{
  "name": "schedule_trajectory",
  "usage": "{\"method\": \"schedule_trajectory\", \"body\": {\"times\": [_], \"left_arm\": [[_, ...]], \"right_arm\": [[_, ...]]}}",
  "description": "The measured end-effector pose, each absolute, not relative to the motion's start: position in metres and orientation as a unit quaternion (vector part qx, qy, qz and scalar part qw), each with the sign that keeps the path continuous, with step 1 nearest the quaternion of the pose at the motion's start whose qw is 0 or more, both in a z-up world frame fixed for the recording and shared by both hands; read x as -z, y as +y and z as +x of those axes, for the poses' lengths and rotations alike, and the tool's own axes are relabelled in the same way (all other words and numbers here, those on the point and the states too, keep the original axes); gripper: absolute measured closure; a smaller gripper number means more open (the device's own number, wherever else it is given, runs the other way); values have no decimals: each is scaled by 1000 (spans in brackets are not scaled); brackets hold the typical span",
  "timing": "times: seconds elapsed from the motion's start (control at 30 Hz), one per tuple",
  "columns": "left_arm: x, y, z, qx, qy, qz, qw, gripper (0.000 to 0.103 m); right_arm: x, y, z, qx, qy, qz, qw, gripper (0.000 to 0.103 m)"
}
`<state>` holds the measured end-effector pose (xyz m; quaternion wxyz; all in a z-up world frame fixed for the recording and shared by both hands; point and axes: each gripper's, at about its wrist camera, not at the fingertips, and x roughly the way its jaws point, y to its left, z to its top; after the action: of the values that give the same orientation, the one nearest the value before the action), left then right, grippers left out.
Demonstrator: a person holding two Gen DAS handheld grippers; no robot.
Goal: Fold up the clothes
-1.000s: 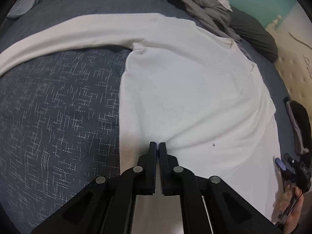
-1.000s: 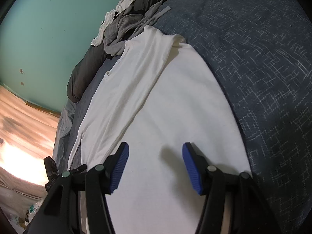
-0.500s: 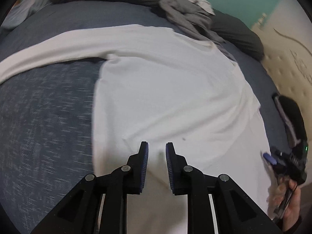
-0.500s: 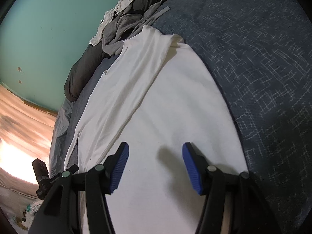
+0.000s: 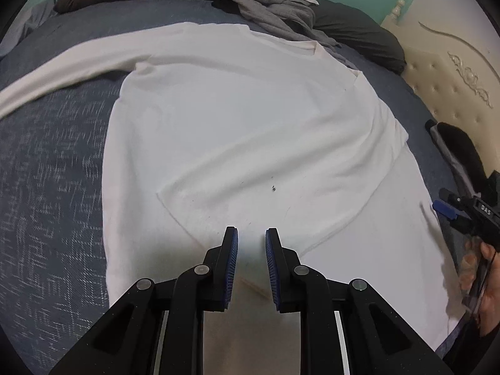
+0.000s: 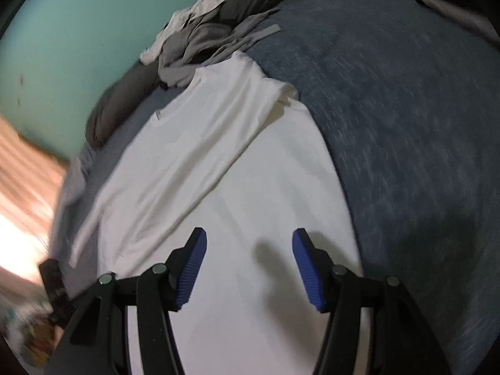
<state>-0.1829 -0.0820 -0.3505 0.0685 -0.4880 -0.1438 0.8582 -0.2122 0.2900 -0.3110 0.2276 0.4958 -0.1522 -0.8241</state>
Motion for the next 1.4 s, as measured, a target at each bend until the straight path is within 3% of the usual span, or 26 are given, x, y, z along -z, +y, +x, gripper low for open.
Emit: {"method": "schedule_trajectory", "body": {"times": [0.43, 0.9, 0.93, 1.1, 1.17, 1.4], "left_arm": [[357, -83, -189, -849, -170, -494, 81, 82], [360, -79, -192, -847, -165, -498, 79, 80], [361, -79, -192, -847, -165, -498, 79, 80], [361, -80, -191, -847, -166, -499, 79, 80], [361, -80, -191, -847, -165, -499, 79, 80], [362, -81, -191, -845, -169, -501, 79, 80]], "right_arm": [[314, 290, -314, 845, 52, 504, 173, 45], [336, 252, -349, 856, 166, 466, 152, 45], [337, 251, -351, 856, 172, 464, 148, 47], [340, 244, -353, 855, 203, 453, 149, 87], [338, 244, -350, 858, 203, 447, 150, 94], [335, 276, -350, 876, 161, 443, 108, 103]]}}
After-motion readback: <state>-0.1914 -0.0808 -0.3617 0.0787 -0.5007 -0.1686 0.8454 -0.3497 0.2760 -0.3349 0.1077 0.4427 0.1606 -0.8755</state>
